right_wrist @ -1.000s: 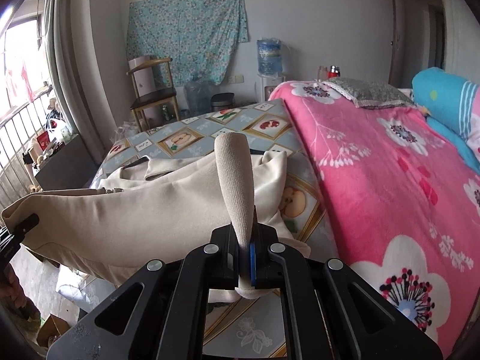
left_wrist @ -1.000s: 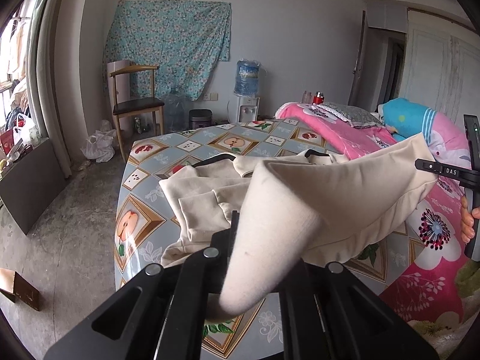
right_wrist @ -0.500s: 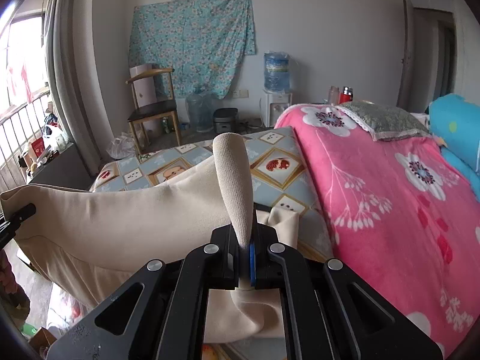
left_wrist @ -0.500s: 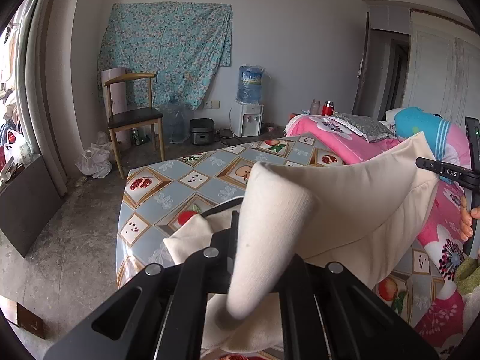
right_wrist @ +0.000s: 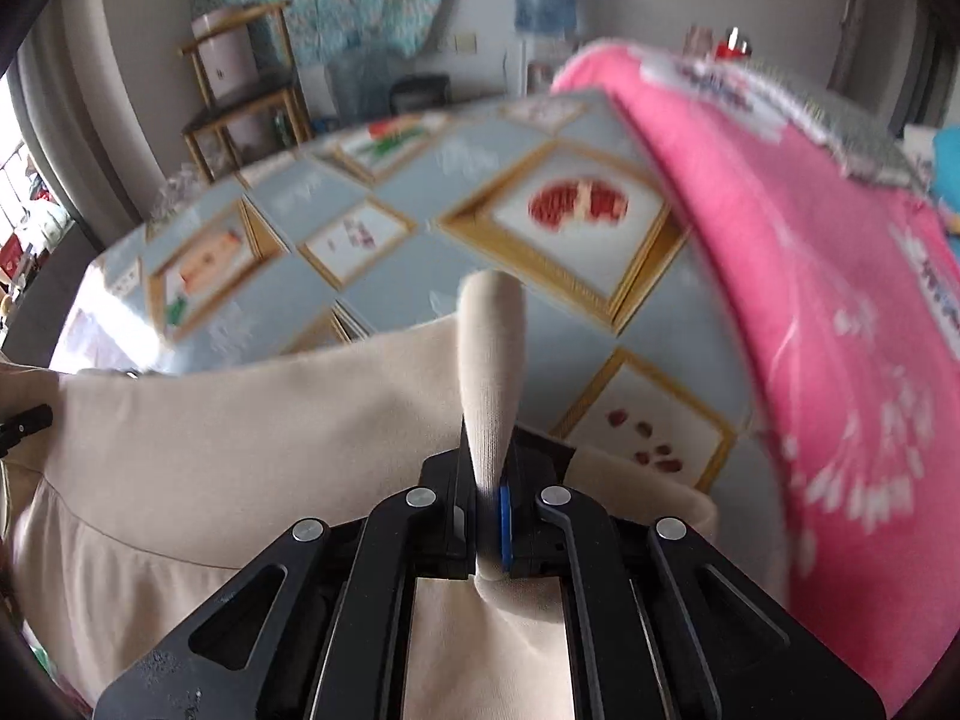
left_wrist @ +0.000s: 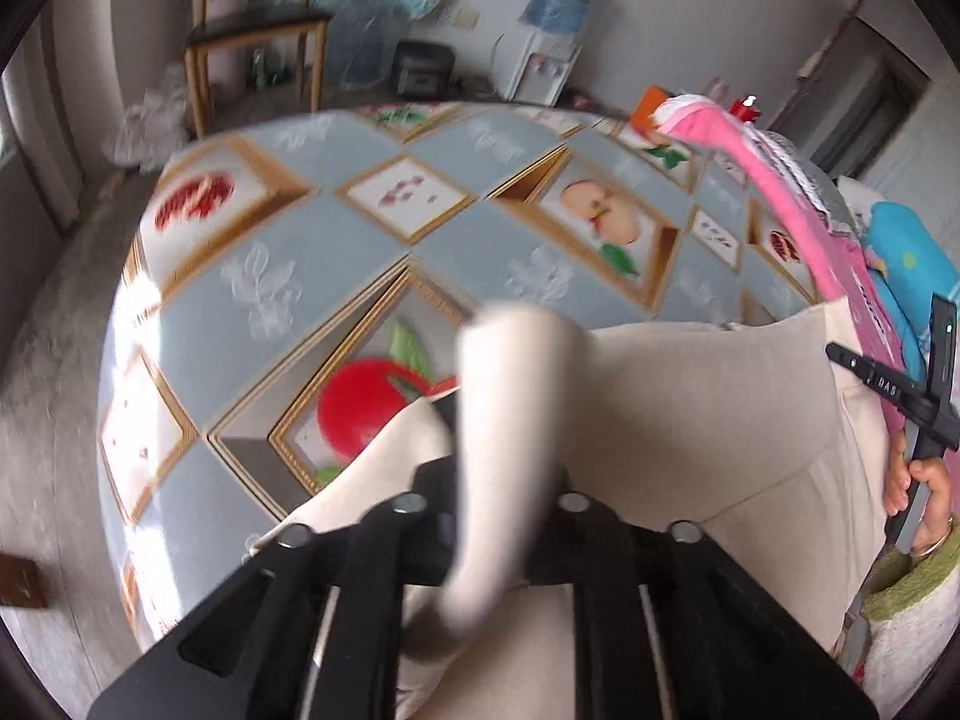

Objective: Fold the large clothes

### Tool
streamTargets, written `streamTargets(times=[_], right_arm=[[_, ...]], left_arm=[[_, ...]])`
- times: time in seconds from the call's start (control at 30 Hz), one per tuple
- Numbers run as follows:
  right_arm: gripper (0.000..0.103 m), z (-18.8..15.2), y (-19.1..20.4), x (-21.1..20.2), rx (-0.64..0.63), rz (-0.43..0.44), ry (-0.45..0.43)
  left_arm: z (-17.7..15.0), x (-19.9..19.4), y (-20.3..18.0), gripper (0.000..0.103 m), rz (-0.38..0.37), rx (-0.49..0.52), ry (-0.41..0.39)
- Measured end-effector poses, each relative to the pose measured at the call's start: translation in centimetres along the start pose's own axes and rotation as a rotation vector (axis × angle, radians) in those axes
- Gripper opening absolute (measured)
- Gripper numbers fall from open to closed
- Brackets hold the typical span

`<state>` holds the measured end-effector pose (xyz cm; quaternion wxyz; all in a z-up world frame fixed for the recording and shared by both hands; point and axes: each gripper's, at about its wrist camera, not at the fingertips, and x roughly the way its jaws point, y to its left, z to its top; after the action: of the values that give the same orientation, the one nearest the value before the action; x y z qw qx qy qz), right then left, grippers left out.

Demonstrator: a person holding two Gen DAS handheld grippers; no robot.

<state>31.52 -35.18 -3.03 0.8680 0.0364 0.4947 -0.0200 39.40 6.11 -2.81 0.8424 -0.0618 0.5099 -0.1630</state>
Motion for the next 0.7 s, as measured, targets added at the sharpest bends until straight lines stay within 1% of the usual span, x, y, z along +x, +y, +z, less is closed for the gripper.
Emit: streamTargets(times=[0.07,0.1,0.13,0.2,0.27,0.3,0.33,0.4,0.47,0.5,0.57,0.6,0.63,0.7], right_arm=[[0.020,0.1,-0.8,-0.4,0.027,-0.001,-0.004],[0.032,0.2,-1.4,-1.2,0.042,-0.022,-0.021],[0.040,0.4,-2.1,-1.9,0.056,-0.054,-0.037],[0.040,1.1,-3.2,-3.3,0.064,-0.089,-0.062],[0.040,1.2,-3.2,-5.6,0.044,-0.111,-0.114],[0.040,0.8,-2.7,-7.2,0.014,-0.127,-0.151],[0.044,0.3,-2.2,-8.5,-0.015,-0.118,-0.179],[0.047,-1.1,-0.9,-10.6,-0.069,-0.074,-0.202],[0.049,-3.1,0.4,-11.8,-0.114,-0.003,-0.193],[0.049,-4.2,0.9,-12.0,-0.132,0.017,-0.181],[0.049,-6.3,1.5,-11.8,-0.166,0.058,-0.146],[0.049,-7.4,1.4,-11.3,-0.168,0.079,-0.118],[0.049,-8.1,1.0,-10.4,-0.158,0.078,-0.086],[0.049,-9.1,-0.4,-8.0,-0.111,0.047,-0.012]], left_arm=[[-0.1,-1.2,1.2,0.030,0.005,-0.054,-0.036],[0.0,-2.4,1.9,0.031,0.006,-0.079,-0.073],[0.2,-3.5,2.4,0.031,0.032,-0.093,-0.108],[0.2,-6.5,3.1,0.031,0.123,-0.105,-0.192],[-0.2,-9.2,2.7,0.031,0.129,-0.079,-0.247],[-0.6,-10.2,2.3,0.031,0.133,-0.053,-0.261],[-1.3,-11.1,1.2,0.031,0.129,-0.008,-0.263],[-3.4,-12.0,-1.3,0.031,0.124,0.084,-0.238],[-5.6,-11.9,-3.4,0.033,0.128,0.148,-0.198],[-7.3,-11.6,-4.5,0.034,0.137,0.173,-0.175],[-10.0,-10.7,-5.6,0.034,0.142,0.201,-0.142],[-11.0,-10.0,-5.8,0.034,0.159,0.204,-0.127],[-11.9,-9.1,-5.7,0.034,0.183,0.195,-0.106],[-13.3,-6.7,-4.6,0.034,0.225,0.147,-0.029]])
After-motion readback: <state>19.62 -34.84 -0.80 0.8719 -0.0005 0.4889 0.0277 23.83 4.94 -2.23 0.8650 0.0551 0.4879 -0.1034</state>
